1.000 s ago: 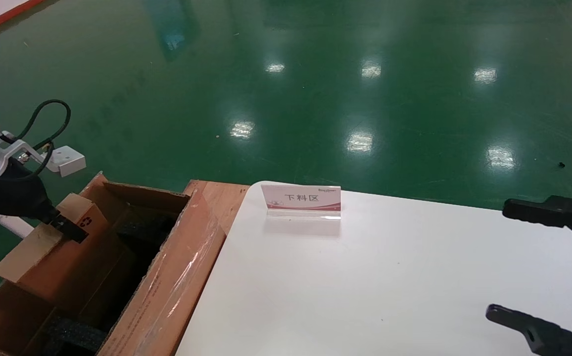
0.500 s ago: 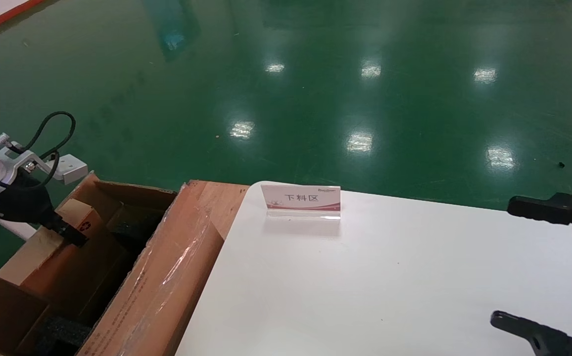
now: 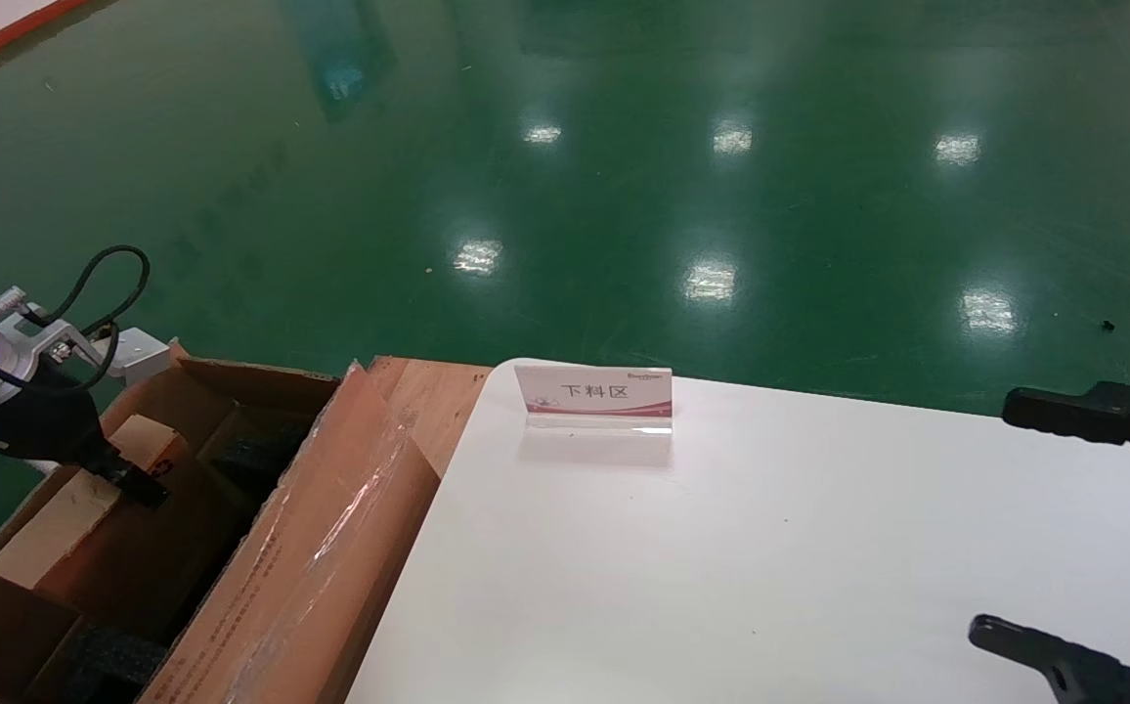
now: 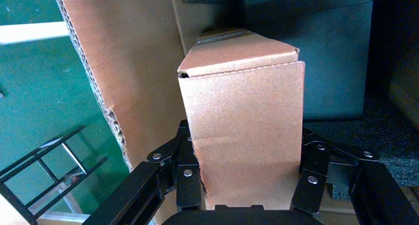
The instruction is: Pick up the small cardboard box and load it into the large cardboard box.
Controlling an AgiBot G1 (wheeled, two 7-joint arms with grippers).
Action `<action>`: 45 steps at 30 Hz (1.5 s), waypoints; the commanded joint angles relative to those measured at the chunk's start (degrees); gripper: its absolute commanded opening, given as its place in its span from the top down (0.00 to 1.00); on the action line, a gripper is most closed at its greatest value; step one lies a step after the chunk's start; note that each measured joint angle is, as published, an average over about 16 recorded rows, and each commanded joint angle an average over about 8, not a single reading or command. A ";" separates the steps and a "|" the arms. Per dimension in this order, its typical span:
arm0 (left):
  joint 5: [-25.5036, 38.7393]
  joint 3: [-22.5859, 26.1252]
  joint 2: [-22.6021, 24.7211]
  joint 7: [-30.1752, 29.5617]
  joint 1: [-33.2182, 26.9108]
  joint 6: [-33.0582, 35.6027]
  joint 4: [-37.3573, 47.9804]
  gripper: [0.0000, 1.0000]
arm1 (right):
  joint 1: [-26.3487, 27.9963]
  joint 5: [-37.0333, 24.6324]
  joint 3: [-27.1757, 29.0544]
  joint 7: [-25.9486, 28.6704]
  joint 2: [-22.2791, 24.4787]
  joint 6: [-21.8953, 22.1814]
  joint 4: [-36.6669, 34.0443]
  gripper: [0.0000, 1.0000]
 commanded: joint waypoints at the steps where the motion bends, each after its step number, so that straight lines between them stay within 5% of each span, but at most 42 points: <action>1: -0.10 -0.05 0.31 0.26 0.40 0.24 0.74 0.16 | 0.00 0.00 0.00 0.00 0.00 0.01 0.00 0.00; 3: -0.16 -0.08 0.44 0.35 0.54 0.29 1.00 0.00 | -0.01 0.01 0.00 -0.01 0.00 0.01 -0.01 0.00; 31: -0.15 -0.29 0.57 1.61 -0.78 0.33 -0.90 0.00 | 0.00 0.01 -0.01 -0.01 0.00 0.01 -0.02 0.00; 45: -8.84 -8.32 -4.80 13.90 -13.02 -1.96 -19.40 0.00 | 0.03 0.04 -0.05 -0.04 0.01 0.00 -0.05 0.00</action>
